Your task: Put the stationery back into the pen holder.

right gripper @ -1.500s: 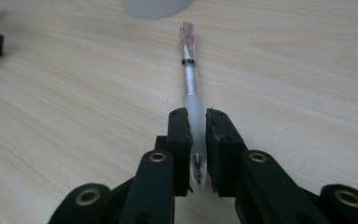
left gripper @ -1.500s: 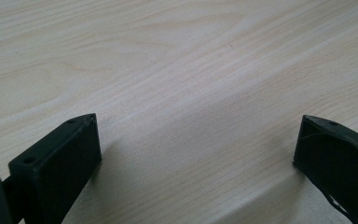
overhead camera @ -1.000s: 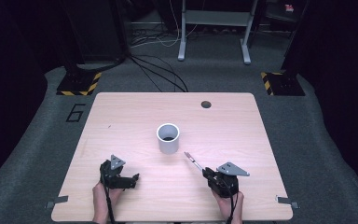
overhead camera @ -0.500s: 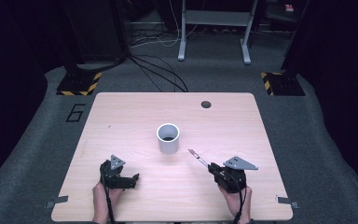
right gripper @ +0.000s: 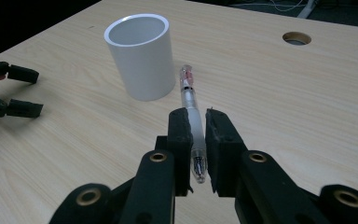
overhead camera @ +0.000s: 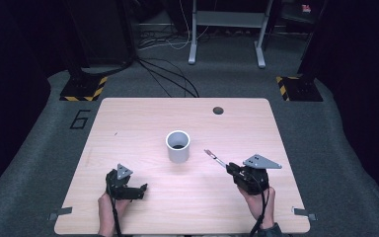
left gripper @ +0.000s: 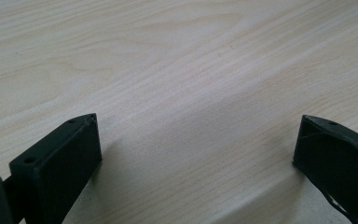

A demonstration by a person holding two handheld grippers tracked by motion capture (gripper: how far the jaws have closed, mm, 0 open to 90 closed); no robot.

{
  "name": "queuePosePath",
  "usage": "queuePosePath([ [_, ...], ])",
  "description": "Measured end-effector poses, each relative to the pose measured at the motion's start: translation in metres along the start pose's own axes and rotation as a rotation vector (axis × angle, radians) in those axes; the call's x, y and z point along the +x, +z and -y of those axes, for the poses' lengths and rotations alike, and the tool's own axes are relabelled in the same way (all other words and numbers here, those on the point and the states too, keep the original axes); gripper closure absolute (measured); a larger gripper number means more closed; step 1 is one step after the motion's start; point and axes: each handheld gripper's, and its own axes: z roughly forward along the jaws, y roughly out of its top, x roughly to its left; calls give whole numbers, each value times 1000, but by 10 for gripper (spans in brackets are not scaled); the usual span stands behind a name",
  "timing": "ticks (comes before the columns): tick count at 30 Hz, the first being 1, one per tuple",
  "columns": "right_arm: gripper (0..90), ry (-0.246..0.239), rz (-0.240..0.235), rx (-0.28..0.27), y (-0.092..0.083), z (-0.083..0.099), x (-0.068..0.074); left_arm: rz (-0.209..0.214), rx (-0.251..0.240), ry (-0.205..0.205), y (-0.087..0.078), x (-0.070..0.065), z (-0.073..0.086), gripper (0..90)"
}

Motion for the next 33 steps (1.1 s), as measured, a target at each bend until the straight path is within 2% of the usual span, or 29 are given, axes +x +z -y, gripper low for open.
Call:
queuePosePath([
  [4, 809, -12, 12, 16, -6, -9, -4, 0, 0, 1, 0, 0, 0, 6],
  [14, 809, -41, 39, 17, -19, -31, -14, 0, 1, 1, 0, 0, 0, 6],
  [25, 809, -90, 48, 9, -20, -63, -13, 0, 1, 1, 0, 0, 0, 6],
  [33, 809, -132, 36, 30, -13, -87, -9, 0, 1, 1, 0, 0, 0, 6],
])
